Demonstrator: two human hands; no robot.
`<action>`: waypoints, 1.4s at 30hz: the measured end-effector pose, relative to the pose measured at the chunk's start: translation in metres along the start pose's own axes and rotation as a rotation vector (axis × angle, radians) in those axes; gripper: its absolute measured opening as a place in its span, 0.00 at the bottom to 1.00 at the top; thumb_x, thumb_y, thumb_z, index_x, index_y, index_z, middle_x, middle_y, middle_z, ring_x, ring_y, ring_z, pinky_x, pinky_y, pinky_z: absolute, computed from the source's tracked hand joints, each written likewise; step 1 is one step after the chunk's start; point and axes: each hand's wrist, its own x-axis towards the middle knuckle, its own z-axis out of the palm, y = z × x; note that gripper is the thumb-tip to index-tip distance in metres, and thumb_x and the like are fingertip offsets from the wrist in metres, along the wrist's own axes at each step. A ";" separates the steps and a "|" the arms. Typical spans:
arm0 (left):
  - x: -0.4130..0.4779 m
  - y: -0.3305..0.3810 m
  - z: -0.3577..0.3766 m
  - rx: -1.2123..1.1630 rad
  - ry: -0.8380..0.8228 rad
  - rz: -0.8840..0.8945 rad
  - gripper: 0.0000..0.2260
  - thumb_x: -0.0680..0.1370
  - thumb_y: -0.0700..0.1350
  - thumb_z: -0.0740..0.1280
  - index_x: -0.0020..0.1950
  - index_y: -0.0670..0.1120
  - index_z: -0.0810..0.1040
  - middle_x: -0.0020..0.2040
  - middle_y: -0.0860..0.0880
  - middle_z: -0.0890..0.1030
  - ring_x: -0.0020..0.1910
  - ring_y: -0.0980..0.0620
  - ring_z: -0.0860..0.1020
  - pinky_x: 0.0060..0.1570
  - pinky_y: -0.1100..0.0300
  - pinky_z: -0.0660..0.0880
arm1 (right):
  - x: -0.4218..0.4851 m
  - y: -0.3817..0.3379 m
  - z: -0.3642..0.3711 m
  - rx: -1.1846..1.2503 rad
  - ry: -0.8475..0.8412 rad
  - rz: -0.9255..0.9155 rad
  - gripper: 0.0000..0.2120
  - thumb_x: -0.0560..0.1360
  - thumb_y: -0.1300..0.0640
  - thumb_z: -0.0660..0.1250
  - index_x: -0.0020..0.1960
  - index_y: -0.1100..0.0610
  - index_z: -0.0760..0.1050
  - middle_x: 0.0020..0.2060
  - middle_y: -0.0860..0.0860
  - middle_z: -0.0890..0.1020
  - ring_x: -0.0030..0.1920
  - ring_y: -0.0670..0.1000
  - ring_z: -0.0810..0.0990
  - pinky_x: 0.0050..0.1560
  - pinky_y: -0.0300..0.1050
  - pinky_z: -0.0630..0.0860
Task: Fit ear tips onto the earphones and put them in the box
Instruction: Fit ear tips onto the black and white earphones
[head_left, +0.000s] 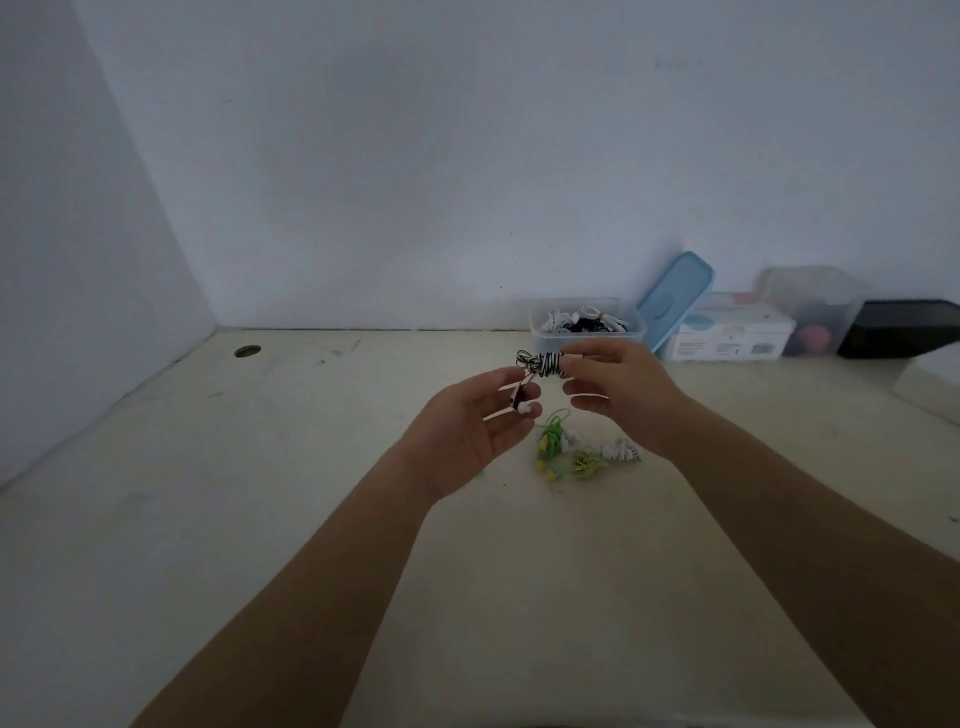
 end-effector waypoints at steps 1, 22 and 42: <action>-0.005 -0.001 -0.001 0.007 -0.011 -0.002 0.10 0.80 0.38 0.64 0.60 0.38 0.77 0.52 0.40 0.80 0.46 0.45 0.80 0.47 0.57 0.81 | -0.005 0.001 0.000 0.043 -0.012 0.020 0.03 0.76 0.63 0.71 0.50 0.58 0.80 0.42 0.54 0.83 0.39 0.50 0.82 0.43 0.43 0.80; -0.057 -0.045 -0.022 0.834 0.100 -0.008 0.10 0.75 0.32 0.71 0.54 0.41 0.82 0.47 0.40 0.86 0.44 0.49 0.84 0.49 0.57 0.82 | -0.068 0.035 0.016 -1.049 -0.217 -0.314 0.10 0.70 0.46 0.74 0.50 0.43 0.76 0.48 0.44 0.76 0.46 0.43 0.75 0.50 0.41 0.73; -0.054 -0.038 -0.032 0.953 0.263 0.123 0.12 0.71 0.37 0.76 0.52 0.42 0.79 0.42 0.44 0.86 0.38 0.43 0.86 0.40 0.54 0.83 | -0.043 0.051 0.034 -0.420 -0.249 -0.191 0.02 0.76 0.64 0.71 0.49 0.59 0.80 0.39 0.51 0.84 0.39 0.44 0.83 0.45 0.35 0.77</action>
